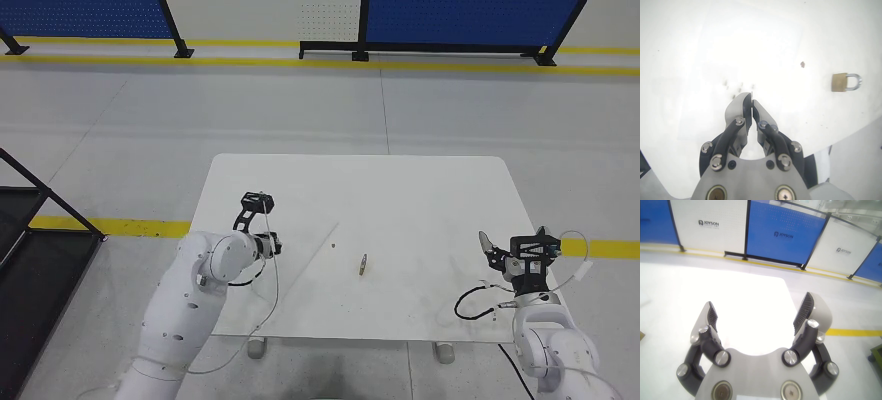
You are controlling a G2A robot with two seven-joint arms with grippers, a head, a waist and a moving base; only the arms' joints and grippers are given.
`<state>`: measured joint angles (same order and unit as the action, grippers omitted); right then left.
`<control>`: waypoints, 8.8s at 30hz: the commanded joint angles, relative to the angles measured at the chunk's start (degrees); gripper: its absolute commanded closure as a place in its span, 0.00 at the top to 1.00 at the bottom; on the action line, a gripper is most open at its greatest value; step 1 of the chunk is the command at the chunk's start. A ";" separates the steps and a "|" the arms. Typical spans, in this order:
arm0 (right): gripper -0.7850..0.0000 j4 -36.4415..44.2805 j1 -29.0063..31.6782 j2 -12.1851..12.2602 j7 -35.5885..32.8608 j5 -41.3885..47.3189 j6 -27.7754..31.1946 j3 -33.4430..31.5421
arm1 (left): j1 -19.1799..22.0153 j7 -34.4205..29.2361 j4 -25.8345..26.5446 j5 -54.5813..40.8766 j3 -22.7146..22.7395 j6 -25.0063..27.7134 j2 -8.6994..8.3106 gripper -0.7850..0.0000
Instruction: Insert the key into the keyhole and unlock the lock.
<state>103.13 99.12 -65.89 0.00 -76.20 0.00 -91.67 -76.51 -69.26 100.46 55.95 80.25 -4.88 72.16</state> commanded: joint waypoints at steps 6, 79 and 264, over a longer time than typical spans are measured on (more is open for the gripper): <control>1.00 0.00 0.00 0.00 0.00 0.00 0.00 0.00 | -0.75 -2.23 -1.77 -21.05 7.75 -0.28 -0.28 0.00; 1.00 0.00 0.00 0.00 0.00 0.00 0.00 0.00 | -1.29 -18.75 -18.93 -86.75 10.37 16.78 -10.40 0.00; 1.00 -31.55 -52.56 -17.24 -75.05 24.63 -29.25 50.21 | -4.68 -14.94 -18.56 -94.01 15.30 17.03 -12.42 0.00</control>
<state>71.51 46.41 -83.11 -75.12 -51.32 -29.18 -41.39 -81.19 -84.19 81.90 -38.06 95.56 12.15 59.74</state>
